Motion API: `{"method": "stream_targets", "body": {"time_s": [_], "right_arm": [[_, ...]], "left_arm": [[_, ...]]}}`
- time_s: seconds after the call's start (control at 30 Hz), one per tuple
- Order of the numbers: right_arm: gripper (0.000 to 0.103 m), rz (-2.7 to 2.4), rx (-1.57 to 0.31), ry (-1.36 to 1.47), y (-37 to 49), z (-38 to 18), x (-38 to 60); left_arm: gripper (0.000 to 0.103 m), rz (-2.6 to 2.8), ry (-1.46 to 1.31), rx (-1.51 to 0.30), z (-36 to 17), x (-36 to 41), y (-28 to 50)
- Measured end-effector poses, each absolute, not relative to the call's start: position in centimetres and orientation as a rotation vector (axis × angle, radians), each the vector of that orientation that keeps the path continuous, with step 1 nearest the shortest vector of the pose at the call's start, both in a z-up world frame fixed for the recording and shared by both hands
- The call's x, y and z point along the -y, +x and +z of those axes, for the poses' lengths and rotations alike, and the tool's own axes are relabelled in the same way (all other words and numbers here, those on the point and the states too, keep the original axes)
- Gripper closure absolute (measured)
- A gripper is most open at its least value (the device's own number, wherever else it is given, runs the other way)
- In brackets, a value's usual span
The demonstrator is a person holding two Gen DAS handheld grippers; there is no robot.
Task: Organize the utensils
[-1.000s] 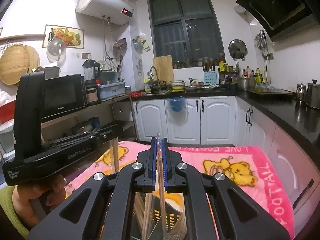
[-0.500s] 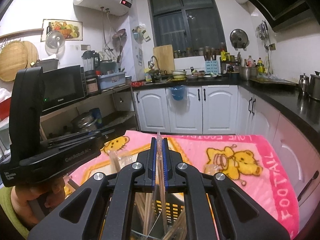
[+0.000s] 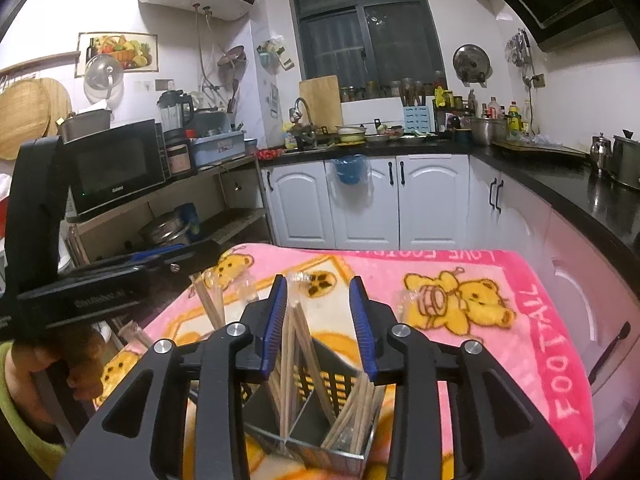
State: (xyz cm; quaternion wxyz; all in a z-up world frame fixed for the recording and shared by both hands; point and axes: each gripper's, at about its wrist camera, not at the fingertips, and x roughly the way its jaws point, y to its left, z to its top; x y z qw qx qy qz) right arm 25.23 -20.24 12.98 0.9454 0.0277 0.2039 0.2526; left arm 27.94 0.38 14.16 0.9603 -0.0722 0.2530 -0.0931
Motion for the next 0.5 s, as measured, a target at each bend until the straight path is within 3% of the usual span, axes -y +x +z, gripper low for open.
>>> {"method": "stream_targets", "body": {"time_s": [0.37, 0.5], "right_arm": [[0.06, 0.52, -0.441, 0.037, 22.1, 12.4, 20.9], [0.055, 0.521, -0.447, 0.022, 20.7, 12.0, 20.9]], "left_arm": [[0.02, -0.165, -0.131, -0.529, 13.7, -1.1, 23.6], [0.018, -0.15, -0.122, -0.532, 13.3, -1.1, 22.0]]}}
